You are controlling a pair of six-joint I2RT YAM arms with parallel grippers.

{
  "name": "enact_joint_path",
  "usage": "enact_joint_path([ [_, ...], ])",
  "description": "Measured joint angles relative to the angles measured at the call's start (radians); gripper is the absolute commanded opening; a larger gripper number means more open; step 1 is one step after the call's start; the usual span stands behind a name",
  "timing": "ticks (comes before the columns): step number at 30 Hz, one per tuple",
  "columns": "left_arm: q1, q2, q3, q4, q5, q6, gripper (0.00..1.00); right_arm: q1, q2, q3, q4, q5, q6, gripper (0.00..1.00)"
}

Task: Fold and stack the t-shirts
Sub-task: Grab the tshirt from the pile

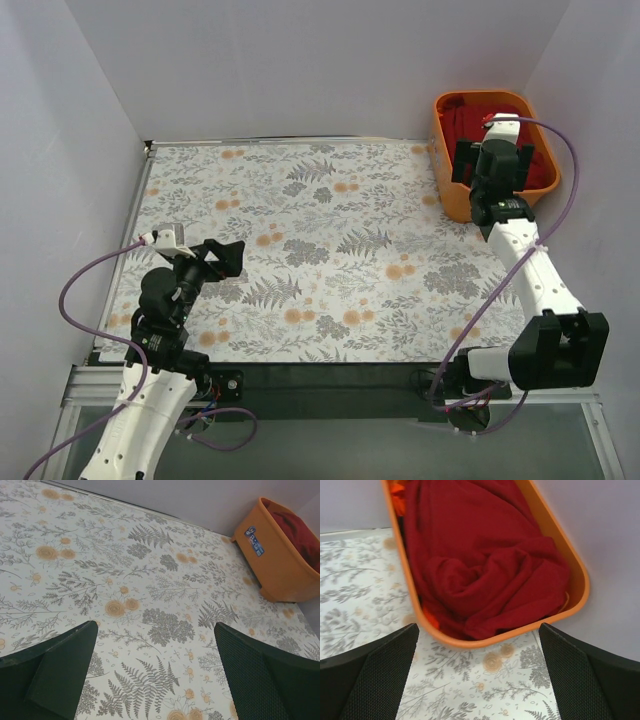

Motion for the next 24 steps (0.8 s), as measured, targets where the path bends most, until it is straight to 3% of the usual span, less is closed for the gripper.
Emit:
enact_joint_path([
  [7,-0.017,-0.003,0.0,0.021,0.022,0.012,0.96,-0.114,0.19,0.104,-0.025,-0.018,0.021,0.88],
  [18,-0.022,0.0,0.0,0.04,0.056,0.028,0.96,-0.195,0.35,0.188,-0.042,-0.167,0.038,0.85],
  [22,-0.022,0.002,0.0,0.041,0.075,0.032,0.96,-0.195,0.398,0.216,-0.041,-0.226,0.029,0.76],
  [24,-0.022,0.005,0.0,0.043,0.082,0.034,0.96,-0.196,0.416,0.225,-0.042,-0.258,0.018,0.61],
])
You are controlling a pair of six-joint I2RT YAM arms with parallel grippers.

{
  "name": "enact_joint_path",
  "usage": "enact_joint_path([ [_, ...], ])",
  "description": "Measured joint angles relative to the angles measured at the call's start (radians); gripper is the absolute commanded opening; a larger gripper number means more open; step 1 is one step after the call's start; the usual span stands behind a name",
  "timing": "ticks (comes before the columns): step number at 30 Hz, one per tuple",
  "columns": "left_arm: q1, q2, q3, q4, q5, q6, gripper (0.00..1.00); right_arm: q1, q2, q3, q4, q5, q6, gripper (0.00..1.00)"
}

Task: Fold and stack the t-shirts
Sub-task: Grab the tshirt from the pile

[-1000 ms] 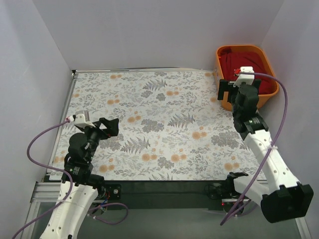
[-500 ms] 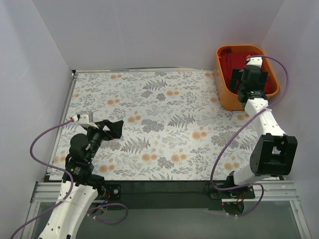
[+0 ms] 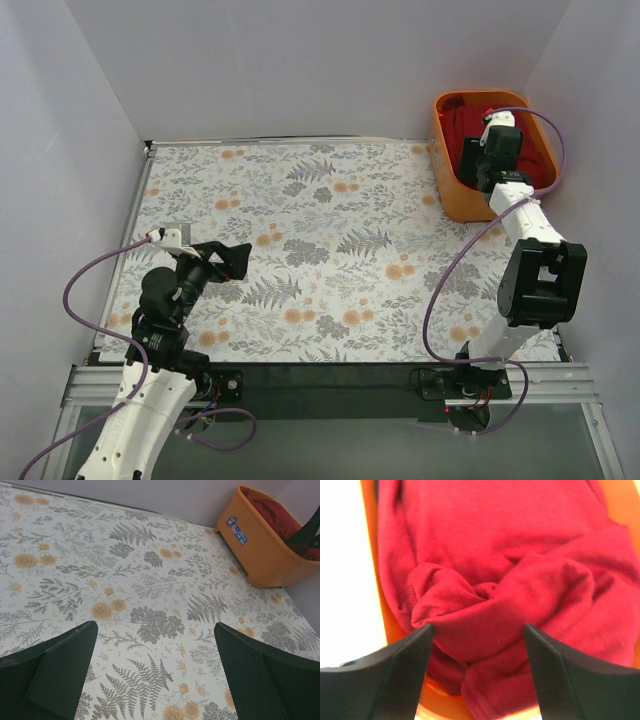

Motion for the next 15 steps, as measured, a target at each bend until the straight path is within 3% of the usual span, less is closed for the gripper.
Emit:
enact_joint_path([
  [4,0.0,0.009,0.0,0.001,0.012,0.0,0.96,0.0,0.019,0.011,0.0,-0.061,-0.017,0.31],
  [5,0.0,0.01,0.0,0.001,0.014,0.001,0.96,0.0,0.02,0.011,0.0,-0.069,-0.019,0.19],
  [8,0.0,0.01,0.0,0.002,0.019,0.001,0.96,-0.001,0.015,0.011,0.0,-0.096,-0.026,0.01],
  [15,0.0,0.01,0.0,0.004,0.022,0.001,0.96,0.014,-0.109,0.011,-0.024,-0.124,-0.034,0.01],
])
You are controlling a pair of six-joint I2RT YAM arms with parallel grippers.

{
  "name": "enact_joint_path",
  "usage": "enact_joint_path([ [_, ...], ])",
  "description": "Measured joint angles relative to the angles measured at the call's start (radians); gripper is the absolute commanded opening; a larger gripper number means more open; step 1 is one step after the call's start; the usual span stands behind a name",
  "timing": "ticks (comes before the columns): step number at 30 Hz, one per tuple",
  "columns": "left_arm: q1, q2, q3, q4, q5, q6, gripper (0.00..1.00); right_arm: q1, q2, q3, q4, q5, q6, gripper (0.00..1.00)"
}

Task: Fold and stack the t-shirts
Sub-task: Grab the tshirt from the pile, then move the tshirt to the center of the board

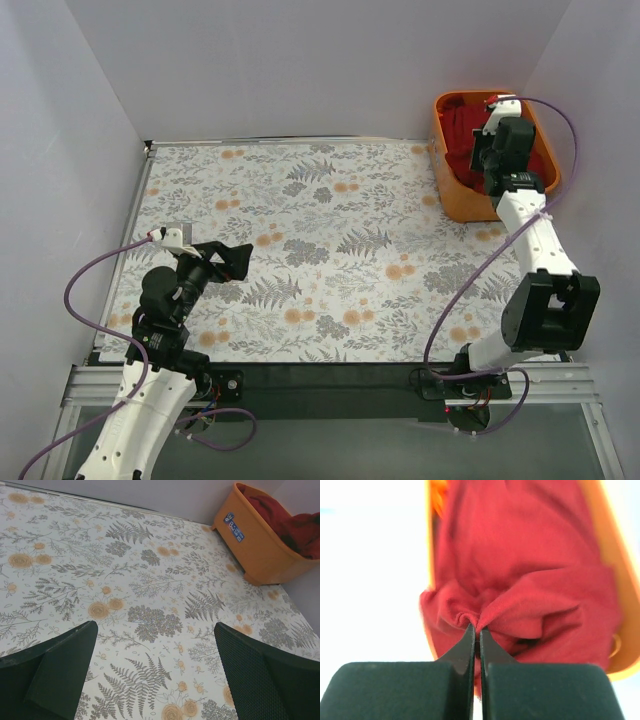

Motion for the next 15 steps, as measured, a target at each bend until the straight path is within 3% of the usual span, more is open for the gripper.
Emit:
enact_joint_path([
  [4,0.0,0.0,0.0,0.0,0.001,0.0,0.96,0.102,-0.139,-0.001,0.002,0.029,0.029,0.01],
  [8,0.0,0.0,0.0,0.0,0.001,0.0,0.96,0.298,-0.224,-0.008,0.006,0.096,0.081,0.01],
  [15,0.0,-0.002,0.0,0.0,0.001,0.002,0.96,0.694,-0.143,0.012,0.008,0.24,0.21,0.01],
])
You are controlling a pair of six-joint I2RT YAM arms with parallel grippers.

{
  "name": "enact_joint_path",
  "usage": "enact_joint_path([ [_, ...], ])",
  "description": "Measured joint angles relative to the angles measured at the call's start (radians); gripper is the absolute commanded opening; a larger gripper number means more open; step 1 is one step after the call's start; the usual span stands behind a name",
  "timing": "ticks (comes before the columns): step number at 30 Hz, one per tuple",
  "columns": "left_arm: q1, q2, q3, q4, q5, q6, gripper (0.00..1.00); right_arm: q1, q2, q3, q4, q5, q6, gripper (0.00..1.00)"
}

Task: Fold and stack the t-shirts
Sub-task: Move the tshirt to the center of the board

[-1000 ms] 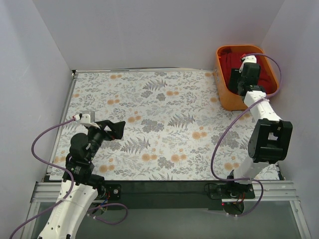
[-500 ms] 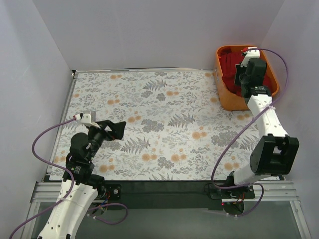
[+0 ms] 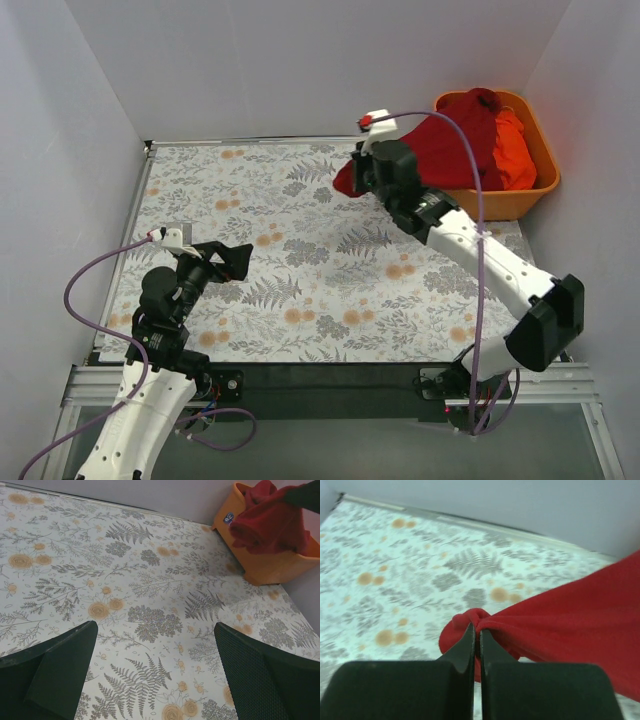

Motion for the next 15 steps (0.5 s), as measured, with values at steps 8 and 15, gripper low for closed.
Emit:
enact_joint_path([
  [8,0.0,0.0,0.0,-0.001,0.0,0.0,0.96,0.296,0.295,0.23,0.001,0.04,0.091,0.46],
  [15,0.0,0.022,0.0,-0.002,-0.001,0.0,0.96,0.36,0.401,0.338,0.0,-0.014,0.075,0.7],
])
